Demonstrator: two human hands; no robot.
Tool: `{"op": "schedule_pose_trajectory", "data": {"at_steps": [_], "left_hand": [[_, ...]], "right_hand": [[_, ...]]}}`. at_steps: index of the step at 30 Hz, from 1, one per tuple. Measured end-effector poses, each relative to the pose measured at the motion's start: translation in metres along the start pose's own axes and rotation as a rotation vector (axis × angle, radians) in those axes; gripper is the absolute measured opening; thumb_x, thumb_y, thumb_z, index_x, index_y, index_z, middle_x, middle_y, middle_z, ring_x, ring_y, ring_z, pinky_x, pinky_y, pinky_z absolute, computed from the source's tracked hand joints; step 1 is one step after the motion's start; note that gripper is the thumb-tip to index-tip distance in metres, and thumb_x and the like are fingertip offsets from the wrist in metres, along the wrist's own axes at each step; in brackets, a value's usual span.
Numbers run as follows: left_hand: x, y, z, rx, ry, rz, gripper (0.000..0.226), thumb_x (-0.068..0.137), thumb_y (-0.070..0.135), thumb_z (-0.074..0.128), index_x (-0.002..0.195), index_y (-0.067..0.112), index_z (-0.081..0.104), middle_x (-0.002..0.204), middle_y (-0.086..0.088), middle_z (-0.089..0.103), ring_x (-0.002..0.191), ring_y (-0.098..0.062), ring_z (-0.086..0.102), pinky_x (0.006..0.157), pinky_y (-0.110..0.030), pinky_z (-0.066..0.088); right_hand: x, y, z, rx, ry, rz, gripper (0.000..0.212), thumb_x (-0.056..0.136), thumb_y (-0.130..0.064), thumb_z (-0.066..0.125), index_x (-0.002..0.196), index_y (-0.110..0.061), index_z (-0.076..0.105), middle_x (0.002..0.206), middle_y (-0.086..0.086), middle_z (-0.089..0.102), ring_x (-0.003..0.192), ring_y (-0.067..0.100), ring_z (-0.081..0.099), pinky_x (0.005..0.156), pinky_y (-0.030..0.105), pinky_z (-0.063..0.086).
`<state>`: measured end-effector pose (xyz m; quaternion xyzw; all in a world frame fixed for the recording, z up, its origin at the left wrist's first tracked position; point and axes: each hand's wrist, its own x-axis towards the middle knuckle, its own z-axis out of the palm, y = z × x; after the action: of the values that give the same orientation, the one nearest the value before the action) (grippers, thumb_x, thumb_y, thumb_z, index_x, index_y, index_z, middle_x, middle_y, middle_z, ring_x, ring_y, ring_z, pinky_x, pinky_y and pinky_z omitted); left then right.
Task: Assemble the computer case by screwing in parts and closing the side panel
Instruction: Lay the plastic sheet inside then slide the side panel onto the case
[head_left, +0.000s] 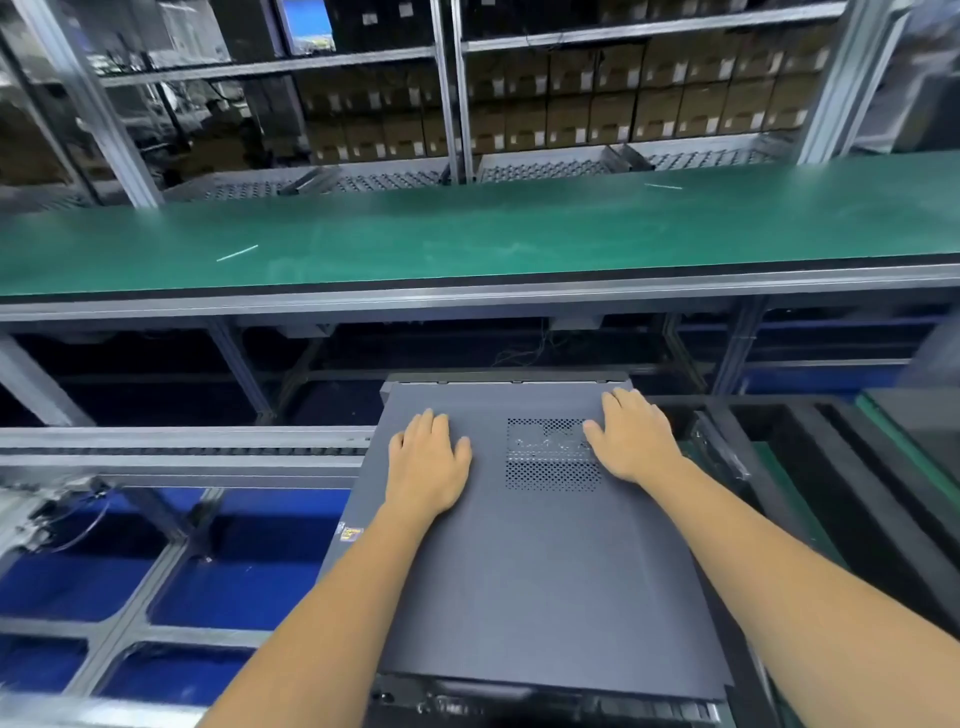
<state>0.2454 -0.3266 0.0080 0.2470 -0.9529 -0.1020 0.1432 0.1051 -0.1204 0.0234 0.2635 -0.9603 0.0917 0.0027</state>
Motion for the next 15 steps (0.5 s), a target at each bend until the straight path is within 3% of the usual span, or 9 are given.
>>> {"op": "schedule_pose_trajectory", "data": {"at_steps": [7, 15], "left_hand": [[0.037, -0.003, 0.007, -0.019, -0.047, 0.042, 0.041, 0.097, 0.038, 0.037, 0.129, 0.013, 0.046, 0.141, -0.004, 0.043, 0.133, -0.020, 0.033, 0.106, -0.038, 0.022], [0.067, -0.002, 0.017, -0.022, -0.071, 0.079, 0.051, 0.098, 0.039, 0.033, 0.142, 0.013, 0.036, 0.151, -0.005, 0.033, 0.140, -0.019, 0.025, 0.112, -0.038, 0.017]], "right_hand": [[0.043, -0.012, 0.004, 0.044, 0.011, -0.086, 0.045, 0.103, -0.038, 0.040, 0.134, -0.007, 0.050, 0.137, 0.013, 0.046, 0.124, 0.031, 0.048, 0.103, 0.039, 0.037], [0.069, -0.024, 0.006, 0.033, 0.077, -0.072, 0.035, 0.102, -0.040, 0.044, 0.116, -0.010, 0.055, 0.120, 0.009, 0.051, 0.112, 0.029, 0.046, 0.092, 0.042, 0.039]]}}
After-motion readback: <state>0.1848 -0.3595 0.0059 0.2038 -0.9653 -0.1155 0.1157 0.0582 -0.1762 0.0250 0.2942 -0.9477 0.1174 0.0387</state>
